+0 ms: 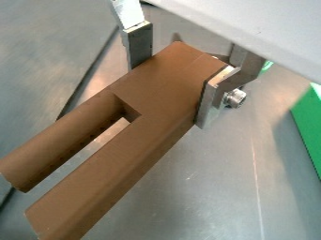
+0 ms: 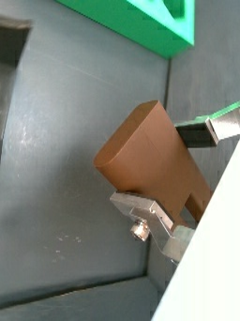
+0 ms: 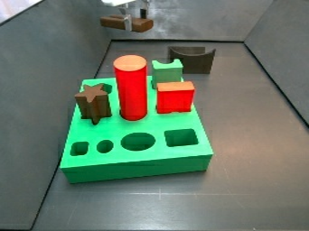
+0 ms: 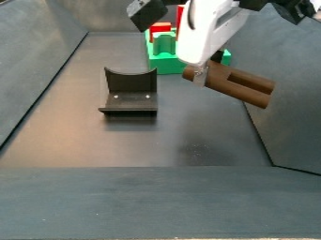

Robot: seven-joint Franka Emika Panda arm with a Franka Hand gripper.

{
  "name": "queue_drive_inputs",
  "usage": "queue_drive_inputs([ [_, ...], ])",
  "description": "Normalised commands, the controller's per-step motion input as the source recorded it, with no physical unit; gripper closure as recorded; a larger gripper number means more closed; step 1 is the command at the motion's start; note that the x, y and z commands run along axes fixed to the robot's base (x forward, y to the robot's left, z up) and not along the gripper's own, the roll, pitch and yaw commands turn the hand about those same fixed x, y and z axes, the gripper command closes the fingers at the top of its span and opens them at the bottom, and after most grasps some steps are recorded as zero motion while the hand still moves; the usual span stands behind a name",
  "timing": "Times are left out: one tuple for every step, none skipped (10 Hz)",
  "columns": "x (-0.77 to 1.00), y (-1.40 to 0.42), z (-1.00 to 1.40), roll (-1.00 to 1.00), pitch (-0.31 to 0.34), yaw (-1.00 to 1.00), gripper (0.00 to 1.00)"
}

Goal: Pick up the square-circle object. Move up. Rotate the square-circle object. Place the square-circle object on the fixture. Regrasp the square-circle object. Move to above the board. Insert the square-circle object.
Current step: Rotate the square-circle object.

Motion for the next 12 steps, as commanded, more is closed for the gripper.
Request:
queue_drive_inputs([
  [0.03,0.02,-0.01,-0.01,-0.018,-1.00,1.00],
  [0.03,0.02,-0.01,-0.02,-0.020,-1.00,1.00],
  [0.03,0.02,-0.01,-0.02,-0.022,-1.00,1.00],
  [0.03,0.02,-0.01,-0.02,-0.024,-1.00,1.00],
  [0.03,0.02,-0.01,-0.02,-0.026,-1.00,1.00],
  [0.03,0.02,-0.01,-0.02,-0.029,-1.00,1.00],
  [0.03,0.02,-0.01,-0.03,-0.033,-1.00,1.00],
  [0.03,0.02,-0.01,-0.03,-0.038,-1.00,1.00],
  [0.03,0.02,-0.01,-0.04,-0.046,-1.00,1.00],
  [0.03,0.02,-0.01,-0.04,-0.051,-1.00,1.00],
  [0.03,0.02,-0.01,-0.06,-0.069,-1.00,1.00],
  [0.03,0.02,-0.01,-0.06,-0.069,-0.86,1.00],
])
